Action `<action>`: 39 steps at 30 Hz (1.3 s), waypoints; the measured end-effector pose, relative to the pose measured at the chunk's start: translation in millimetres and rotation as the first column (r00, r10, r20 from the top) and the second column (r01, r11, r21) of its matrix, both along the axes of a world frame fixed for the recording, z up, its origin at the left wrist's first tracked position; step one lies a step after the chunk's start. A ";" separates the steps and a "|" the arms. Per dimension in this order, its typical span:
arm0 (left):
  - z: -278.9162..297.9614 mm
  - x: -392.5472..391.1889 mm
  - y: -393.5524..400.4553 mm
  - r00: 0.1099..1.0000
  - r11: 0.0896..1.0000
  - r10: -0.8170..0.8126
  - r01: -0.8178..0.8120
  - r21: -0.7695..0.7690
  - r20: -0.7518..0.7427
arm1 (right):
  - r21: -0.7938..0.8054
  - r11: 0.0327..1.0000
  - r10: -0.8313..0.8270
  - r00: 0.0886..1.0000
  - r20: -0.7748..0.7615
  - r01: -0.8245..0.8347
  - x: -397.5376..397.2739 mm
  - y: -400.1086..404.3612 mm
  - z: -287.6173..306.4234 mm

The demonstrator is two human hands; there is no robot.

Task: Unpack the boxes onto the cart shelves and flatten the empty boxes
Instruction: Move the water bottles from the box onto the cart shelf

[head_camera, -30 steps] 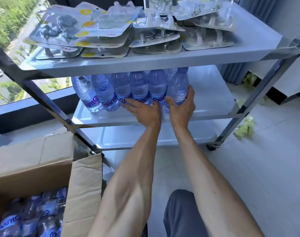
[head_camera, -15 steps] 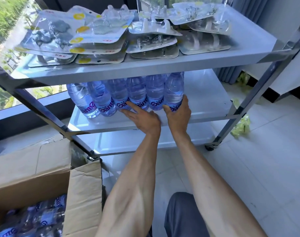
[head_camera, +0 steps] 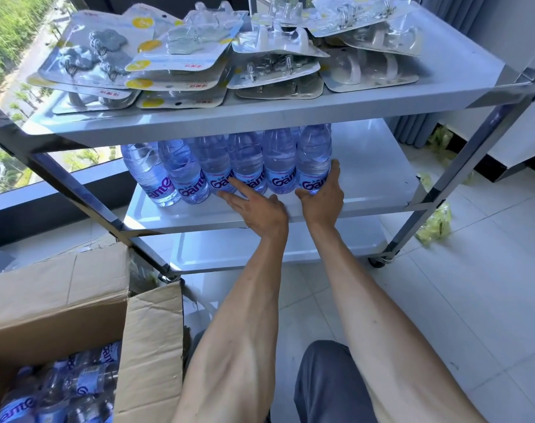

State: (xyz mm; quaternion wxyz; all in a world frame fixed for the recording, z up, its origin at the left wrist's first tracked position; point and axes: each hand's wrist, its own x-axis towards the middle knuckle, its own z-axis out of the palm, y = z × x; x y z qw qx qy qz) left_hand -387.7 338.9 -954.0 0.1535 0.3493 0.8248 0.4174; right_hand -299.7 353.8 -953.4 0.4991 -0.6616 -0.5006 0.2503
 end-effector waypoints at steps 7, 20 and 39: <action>-1.8 -0.2 1.3 1.000 1.000 -0.005 0.005 -0.020 -0.006 | -0.025 1.000 0.005 1.000 0.002 -0.005 -1.7 27.4 0.1; -3.4 1.8 5.0 1.000 1.000 -0.003 0.002 -0.026 -0.011 | -0.115 0.992 0.066 0.996 0.059 -0.059 2.6 65.5 2.1; -4.7 3.5 9.8 0.999 0.999 -0.010 0.008 -0.043 -0.043 | -0.170 0.960 0.252 0.953 0.168 -0.224 5.9 84.8 -4.0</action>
